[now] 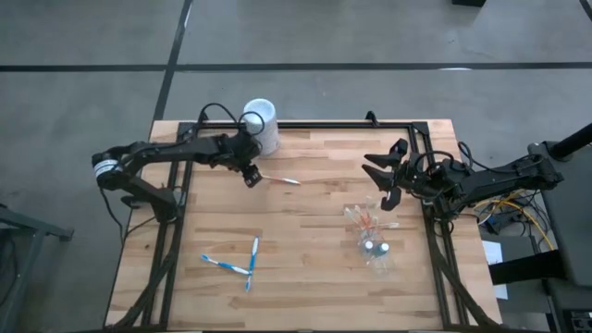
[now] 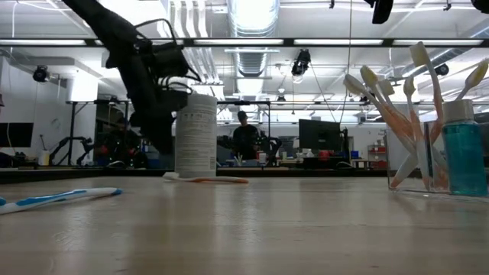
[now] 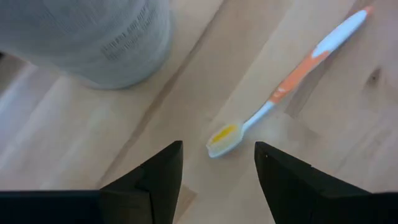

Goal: Pick & Place toothbrushing station
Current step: Put the orange toothbrush into the top section of the transparent organizer

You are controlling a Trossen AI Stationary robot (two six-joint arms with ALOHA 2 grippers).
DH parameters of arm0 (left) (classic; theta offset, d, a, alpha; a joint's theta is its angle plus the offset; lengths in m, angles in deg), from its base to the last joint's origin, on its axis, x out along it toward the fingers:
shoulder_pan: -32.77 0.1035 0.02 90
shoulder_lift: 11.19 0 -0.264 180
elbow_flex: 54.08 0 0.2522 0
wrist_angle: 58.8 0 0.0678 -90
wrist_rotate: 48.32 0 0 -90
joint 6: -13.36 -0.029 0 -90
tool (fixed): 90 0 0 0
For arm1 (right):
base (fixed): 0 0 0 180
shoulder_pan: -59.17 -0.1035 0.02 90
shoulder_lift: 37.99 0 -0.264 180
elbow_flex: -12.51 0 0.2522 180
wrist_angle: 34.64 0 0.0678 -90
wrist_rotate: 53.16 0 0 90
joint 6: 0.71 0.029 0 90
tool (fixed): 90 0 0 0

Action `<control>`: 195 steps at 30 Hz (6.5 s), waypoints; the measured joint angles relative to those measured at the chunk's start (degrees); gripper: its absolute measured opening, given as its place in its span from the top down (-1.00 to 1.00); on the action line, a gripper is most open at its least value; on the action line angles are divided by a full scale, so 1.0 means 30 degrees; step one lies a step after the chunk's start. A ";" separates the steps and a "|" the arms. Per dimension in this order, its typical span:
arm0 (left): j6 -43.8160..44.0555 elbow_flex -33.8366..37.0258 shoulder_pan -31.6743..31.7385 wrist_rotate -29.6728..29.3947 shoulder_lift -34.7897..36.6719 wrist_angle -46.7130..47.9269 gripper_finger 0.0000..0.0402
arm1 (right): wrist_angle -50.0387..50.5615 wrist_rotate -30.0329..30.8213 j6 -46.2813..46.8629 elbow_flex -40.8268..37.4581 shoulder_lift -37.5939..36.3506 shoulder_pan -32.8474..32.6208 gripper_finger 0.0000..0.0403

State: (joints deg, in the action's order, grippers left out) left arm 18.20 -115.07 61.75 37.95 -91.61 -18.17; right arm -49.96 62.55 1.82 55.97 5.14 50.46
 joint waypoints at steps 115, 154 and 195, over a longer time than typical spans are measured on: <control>-0.5297 -0.4657 -0.3096 0.0569 -0.0962 0.3846 0.72 | 0.3141 0.0479 0.0116 0.0000 0.0066 0.0000 0.31; -0.7151 -1.4750 -0.7042 0.1059 -0.2254 0.1911 0.72 | 0.2615 0.0481 -0.0271 -0.0007 0.0066 0.0002 0.31; -0.7760 -1.4750 -0.7230 0.2279 -0.2696 -0.1206 0.72 | 0.0840 -0.0721 -0.0965 -0.0007 0.0066 0.0000 0.49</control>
State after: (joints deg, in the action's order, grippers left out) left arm -5.08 -159.32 40.06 44.78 -99.70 -21.78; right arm -47.44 60.39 -1.08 55.95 5.34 50.46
